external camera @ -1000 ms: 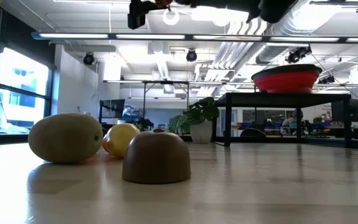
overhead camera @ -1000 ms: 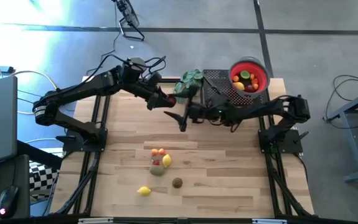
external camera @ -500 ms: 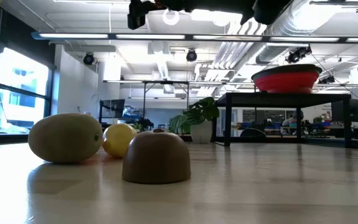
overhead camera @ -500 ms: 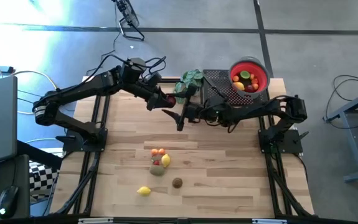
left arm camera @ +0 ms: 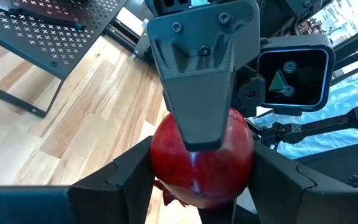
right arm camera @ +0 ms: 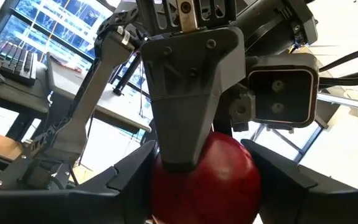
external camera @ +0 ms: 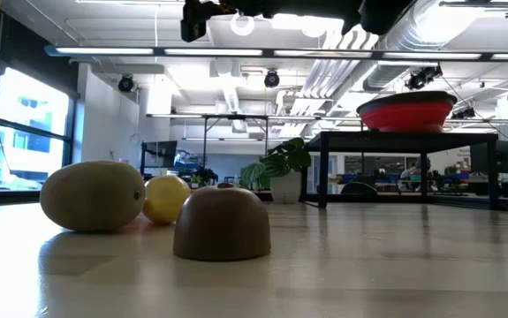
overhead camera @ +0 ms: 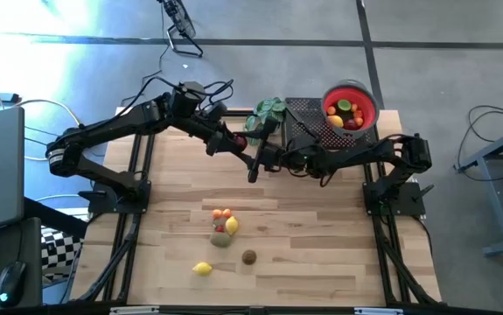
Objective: Pick & Place Fruit
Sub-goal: Put the red pomegranate into the red strainer bowl
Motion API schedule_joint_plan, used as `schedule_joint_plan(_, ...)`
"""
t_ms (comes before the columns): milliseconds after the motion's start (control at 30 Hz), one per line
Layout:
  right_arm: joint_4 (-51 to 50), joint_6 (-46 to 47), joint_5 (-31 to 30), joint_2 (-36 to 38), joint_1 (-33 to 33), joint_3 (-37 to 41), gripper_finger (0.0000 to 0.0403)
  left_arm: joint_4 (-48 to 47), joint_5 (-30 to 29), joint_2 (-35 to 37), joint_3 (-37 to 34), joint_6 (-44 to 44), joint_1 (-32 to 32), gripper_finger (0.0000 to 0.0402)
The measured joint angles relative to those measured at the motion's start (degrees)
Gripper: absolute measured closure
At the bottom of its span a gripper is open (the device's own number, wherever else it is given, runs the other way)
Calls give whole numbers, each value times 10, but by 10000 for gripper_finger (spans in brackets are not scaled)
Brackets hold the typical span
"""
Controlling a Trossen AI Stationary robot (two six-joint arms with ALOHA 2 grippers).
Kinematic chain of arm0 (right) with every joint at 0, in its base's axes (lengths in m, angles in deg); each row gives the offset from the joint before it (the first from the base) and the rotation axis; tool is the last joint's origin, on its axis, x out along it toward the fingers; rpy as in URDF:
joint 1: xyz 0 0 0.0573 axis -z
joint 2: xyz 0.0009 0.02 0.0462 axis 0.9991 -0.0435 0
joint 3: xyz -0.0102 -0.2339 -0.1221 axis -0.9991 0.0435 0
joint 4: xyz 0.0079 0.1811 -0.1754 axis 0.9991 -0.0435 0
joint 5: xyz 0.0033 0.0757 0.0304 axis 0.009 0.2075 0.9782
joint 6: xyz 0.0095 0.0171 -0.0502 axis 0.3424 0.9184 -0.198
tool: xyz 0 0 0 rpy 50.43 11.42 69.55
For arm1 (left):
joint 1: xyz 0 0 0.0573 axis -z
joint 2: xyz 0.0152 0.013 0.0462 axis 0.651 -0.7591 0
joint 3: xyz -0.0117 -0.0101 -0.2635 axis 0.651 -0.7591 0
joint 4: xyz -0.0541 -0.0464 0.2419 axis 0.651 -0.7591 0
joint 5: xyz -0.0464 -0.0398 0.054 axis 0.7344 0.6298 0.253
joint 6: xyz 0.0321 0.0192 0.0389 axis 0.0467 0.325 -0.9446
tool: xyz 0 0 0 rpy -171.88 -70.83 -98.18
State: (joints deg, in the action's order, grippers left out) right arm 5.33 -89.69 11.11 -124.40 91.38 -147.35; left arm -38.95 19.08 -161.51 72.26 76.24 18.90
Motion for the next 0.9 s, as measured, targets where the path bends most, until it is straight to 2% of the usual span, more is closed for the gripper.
schedule_joint_plan(500, 0, 8, -9, 0, -2, 0, 196, 0, -17, 0, 0, 3, 0, 189)
schedule_joint_plan(900, -3, 10, -11, 0, -2, 0, 199, 2, -39, 0, 0, -2, 0, 106)
